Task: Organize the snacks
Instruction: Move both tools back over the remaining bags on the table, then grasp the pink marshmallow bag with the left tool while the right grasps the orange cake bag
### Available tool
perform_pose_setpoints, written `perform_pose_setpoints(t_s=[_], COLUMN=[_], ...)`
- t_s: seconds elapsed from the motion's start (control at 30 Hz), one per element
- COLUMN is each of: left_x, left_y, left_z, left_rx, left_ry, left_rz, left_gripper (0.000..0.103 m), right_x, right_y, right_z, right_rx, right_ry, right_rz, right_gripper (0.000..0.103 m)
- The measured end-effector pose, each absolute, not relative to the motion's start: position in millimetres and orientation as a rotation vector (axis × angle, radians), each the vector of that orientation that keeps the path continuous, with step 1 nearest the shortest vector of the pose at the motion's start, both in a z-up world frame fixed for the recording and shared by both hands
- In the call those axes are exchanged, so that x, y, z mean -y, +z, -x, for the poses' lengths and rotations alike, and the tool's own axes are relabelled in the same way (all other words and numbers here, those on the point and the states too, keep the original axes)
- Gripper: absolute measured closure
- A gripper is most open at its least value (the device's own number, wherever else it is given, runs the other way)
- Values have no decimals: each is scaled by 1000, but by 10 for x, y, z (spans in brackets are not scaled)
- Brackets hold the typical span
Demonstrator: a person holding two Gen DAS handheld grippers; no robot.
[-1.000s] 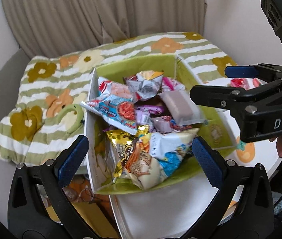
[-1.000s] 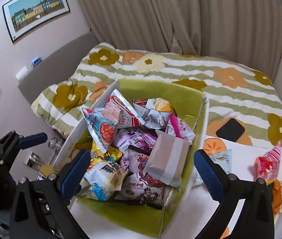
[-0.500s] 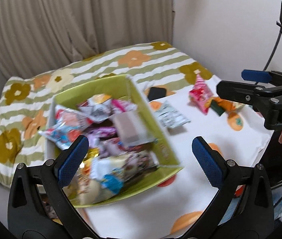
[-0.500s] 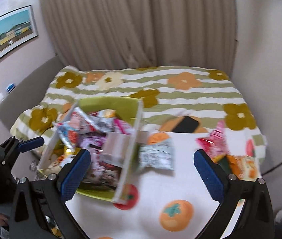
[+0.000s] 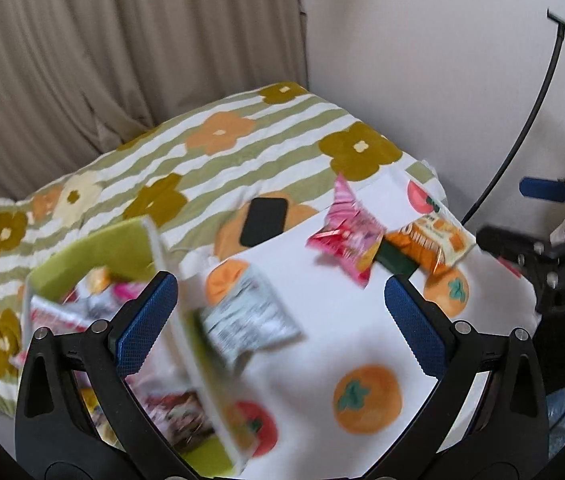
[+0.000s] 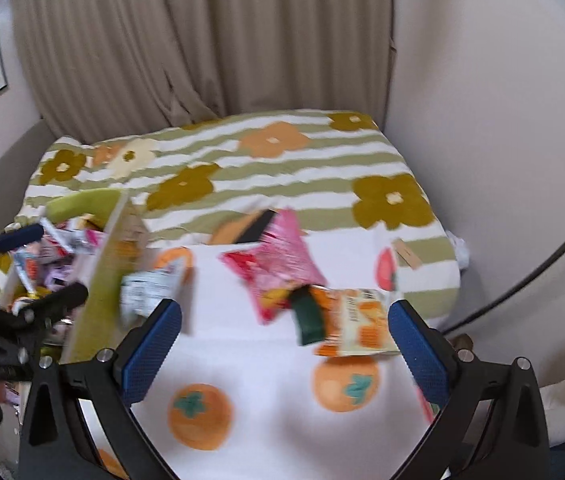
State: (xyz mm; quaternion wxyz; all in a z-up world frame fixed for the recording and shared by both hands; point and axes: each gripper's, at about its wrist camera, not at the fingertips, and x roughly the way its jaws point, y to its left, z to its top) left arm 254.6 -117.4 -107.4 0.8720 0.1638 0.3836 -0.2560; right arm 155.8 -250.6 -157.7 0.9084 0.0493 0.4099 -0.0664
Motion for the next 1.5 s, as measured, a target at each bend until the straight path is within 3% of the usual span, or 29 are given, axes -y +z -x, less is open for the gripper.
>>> perform_pose_setpoints(t_s=[0.37,0.57,0.97,1.1,1.23,1.5], left_x=[2354,2645,2908,2912,2884,2808], left_y=[-1850,-2356,-2768,-2818,-2869,-2871], left_z=[-3126,-3355,-3583,-3635,-3681,-3663], left_rx=[-934,-1019,-1066,-1077,-1115,-1119], left_ry=[-612,-613,-612,-612,-623,-634], left_rz=[-524,-596,-697,-680,-654,-634], left_gripper=[0,0,1,1,22,25], right_x=[3014,3073,3179,3181,3183,3176], right_y=[-2172,-2578,-2990,-3070,-3129,-3149], right_z=[-1746,-1994,-2248,-2324,-2353,-2379], right_rx=[-898,-970,-1030,-1056,-1074,-1082], right_ry=[-146,-121,-104,-79,-77,-92], right_rz=[-46,-24,-31,-30,-24,-12], right_gripper=[0,0,1,12,15,15])
